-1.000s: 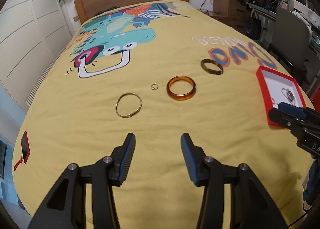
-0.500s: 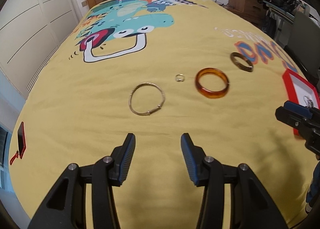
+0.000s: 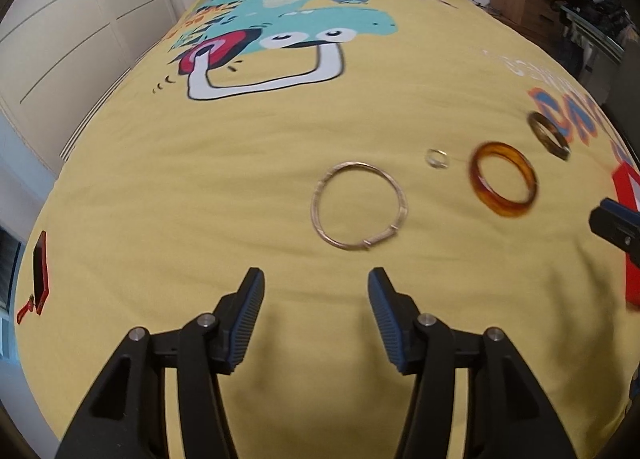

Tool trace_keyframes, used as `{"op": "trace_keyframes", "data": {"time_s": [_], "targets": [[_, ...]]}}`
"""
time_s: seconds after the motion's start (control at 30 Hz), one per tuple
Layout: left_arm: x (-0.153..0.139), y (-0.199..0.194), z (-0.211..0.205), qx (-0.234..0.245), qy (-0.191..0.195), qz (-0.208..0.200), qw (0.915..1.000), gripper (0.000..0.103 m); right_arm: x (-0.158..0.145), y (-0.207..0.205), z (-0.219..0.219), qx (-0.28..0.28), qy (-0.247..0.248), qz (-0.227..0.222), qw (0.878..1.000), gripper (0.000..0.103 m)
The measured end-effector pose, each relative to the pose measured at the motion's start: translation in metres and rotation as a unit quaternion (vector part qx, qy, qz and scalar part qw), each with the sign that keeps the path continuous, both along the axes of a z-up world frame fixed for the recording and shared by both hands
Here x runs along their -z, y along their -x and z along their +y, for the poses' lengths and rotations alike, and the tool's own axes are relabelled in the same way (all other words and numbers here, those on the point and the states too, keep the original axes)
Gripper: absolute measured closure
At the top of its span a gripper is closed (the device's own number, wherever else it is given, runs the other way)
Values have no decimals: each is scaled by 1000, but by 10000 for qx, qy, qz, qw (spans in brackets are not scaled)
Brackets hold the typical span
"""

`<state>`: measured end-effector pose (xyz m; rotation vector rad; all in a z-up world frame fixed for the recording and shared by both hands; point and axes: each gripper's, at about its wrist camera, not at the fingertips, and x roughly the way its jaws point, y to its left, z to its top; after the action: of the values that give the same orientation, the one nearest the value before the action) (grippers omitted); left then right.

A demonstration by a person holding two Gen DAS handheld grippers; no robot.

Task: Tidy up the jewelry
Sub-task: 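Grasp the large silver hoop with the left tool while the right grasps the amber bangle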

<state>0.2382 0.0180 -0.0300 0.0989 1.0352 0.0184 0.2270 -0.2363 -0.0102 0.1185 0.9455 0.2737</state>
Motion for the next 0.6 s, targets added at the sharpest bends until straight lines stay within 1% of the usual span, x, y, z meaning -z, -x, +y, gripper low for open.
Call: {"op": "trace_keyframes", "data": {"time_s": [0.1, 0.2, 0.37, 0.53, 0.6], "targets": [[5, -15, 18, -198, 140, 73, 9997, 51, 3, -12, 2, 4, 10, 2, 10000, 52], [10, -30, 31, -291, 313, 142, 9990, 51, 5, -24, 3, 28, 30, -19, 10000, 51], [18, -51, 36, -225, 724, 254, 9968, 51, 12, -46, 4, 102, -25, 23, 9999, 50], [32, -68, 25, -88, 744, 422, 9963, 51, 25, -64, 4, 138, -23, 141, 9998, 50], [38, -73, 22, -65, 677, 472, 9966, 51, 32, -70, 5, 127, -55, 224, 9997, 50]]}}
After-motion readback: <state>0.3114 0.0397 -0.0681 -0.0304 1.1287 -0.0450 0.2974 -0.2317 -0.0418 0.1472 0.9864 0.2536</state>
